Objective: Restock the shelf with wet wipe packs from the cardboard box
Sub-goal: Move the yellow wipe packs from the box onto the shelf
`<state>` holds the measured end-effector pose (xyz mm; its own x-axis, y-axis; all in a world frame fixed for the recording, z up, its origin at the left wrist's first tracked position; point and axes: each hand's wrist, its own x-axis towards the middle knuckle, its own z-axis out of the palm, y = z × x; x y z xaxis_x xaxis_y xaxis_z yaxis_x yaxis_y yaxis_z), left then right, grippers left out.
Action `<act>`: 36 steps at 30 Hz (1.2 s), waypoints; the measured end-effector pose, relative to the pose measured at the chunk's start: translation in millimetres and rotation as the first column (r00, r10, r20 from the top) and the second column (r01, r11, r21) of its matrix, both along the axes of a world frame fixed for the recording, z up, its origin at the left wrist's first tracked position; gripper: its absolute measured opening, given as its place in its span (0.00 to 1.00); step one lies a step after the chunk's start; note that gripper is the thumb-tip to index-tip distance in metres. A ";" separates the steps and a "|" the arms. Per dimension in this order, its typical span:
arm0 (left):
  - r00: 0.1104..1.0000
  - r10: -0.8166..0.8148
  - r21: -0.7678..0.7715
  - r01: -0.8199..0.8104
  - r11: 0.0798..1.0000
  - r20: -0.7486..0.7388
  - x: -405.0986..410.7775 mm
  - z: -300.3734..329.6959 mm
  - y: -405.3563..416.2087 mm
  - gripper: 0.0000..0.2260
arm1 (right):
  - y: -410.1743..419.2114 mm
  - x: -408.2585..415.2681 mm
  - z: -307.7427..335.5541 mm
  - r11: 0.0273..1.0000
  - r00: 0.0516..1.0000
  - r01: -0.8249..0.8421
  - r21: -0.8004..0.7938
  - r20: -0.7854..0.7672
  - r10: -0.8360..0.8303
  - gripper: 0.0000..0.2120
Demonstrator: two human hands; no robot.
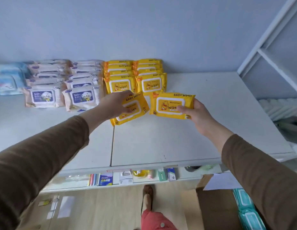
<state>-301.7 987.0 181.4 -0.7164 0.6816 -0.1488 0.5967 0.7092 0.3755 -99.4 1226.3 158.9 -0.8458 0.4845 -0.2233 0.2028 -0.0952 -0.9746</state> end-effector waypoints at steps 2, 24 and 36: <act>0.999 -0.016 -0.036 0.015 0.999 -0.037 -23.3 -3.9 7.0 0.30 | 12.2 -24.8 -8.9 1.000 1.000 -0.006 0.006 0.014 0.006 0.22; 0.896 -0.209 -0.170 0.153 0.974 -0.392 -120.3 -44.6 37.0 0.31 | 52.1 -161.4 -77.1 0.903 0.987 -0.009 0.430 0.151 -0.062 0.27; 0.877 -0.085 -0.028 0.081 0.996 -0.472 -59.9 -43.0 44.1 0.30 | 28.3 -121.0 -64.0 0.733 0.960 0.051 0.678 0.170 -0.224 0.33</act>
<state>-361.6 1031.1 138.4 -0.6434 0.7420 0.1883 0.7589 0.6506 0.0296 -220.4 1254.5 94.8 -0.7256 0.6877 0.0253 0.4590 0.5111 -0.7267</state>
